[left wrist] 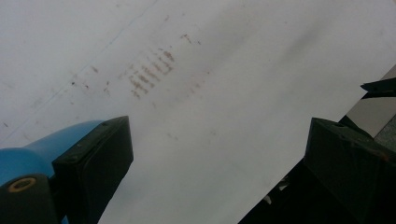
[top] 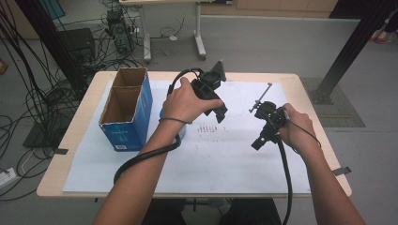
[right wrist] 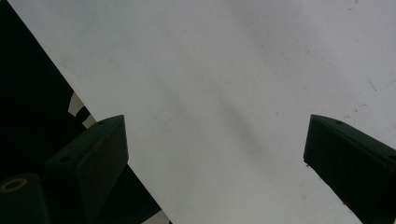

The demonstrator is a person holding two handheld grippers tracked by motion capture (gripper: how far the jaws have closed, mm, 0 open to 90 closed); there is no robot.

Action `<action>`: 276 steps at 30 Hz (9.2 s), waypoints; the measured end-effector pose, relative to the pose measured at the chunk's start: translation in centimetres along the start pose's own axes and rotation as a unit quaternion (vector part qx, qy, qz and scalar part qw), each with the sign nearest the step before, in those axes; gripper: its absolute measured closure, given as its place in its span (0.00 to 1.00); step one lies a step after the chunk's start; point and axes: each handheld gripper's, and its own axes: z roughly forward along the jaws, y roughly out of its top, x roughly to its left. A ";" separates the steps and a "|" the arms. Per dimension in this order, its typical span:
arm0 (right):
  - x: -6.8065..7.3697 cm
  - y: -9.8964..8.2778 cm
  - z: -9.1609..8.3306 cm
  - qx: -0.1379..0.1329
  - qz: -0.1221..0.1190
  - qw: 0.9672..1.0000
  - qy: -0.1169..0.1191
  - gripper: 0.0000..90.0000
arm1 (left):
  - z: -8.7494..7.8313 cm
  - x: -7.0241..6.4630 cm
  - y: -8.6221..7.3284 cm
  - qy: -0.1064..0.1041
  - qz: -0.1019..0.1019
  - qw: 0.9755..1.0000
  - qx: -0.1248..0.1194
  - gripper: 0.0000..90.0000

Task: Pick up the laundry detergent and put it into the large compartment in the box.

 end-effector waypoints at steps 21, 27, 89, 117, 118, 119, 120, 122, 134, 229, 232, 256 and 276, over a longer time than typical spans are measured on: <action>0.3 0.3 -0.3 0.000 -0.008 1.000 -0.004 0.07 | -6.7 0.8 0.0 0.028 -0.001 0.999 -0.018 0.09; 0.5 0.5 -0.5 0.000 -0.010 1.000 -0.007 0.07 | -8.3 1.8 -0.7 0.040 -0.013 0.999 -0.028 0.09; 0.6 0.9 0.5 0.004 -0.024 1.000 -0.003 0.07 | -2.9 7.3 -3.6 0.081 -0.062 0.995 -0.011 0.10; 0.4 1.0 1.2 0.009 -0.024 1.000 -0.005 0.07 | 0.0 8.5 -4.2 0.087 -0.066 0.994 0.004 0.10; 0.4 1.0 1.2 0.009 -0.024 1.000 -0.005 0.07 | 0.0 8.5 -4.2 0.087 -0.066 0.994 0.004 0.10; 0.5 1.1 1.2 0.010 -0.022 1.000 -0.005 0.07 | 0.1 8.5 -4.2 0.088 -0.065 0.994 0.005 0.10; 0.5 1.1 1.2 0.012 -0.022 1.000 -0.005 0.07 | 0.2 8.6 -4.3 0.087 -0.062 0.994 0.004 0.10; 0.4 1.2 1.3 0.010 -0.025 1.000 -0.005 0.07 | 0.4 8.6 -4.3 0.086 -0.060 0.995 0.003 0.10; 0.3 1.2 1.5 0.013 -0.024 1.000 -0.005 0.07 | 1.5 8.6 -4.4 0.080 -0.049 0.996 -0.002 0.11; 0.7 1.6 1.2 0.018 -0.029 0.999 -0.017 0.07 | 1.7 9.0 -5.4 0.070 -0.058 0.996 -0.017 0.11; 0.7 1.6 1.2 0.018 -0.029 0.999 -0.018 0.07 | 1.8 9.1 -5.4 0.070 -0.058 0.996 -0.016 0.11; 0.7 1.5 1.2 0.018 -0.030 0.999 -0.017 0.07 | 2.0 9.2 -5.4 0.068 -0.058 0.996 -0.016 0.14; 0.8 1.6 1.2 0.020 -0.034 0.999 -0.019 0.07 | 2.1 9.2 -5.5 0.068 -0.058 0.996 -0.014 0.30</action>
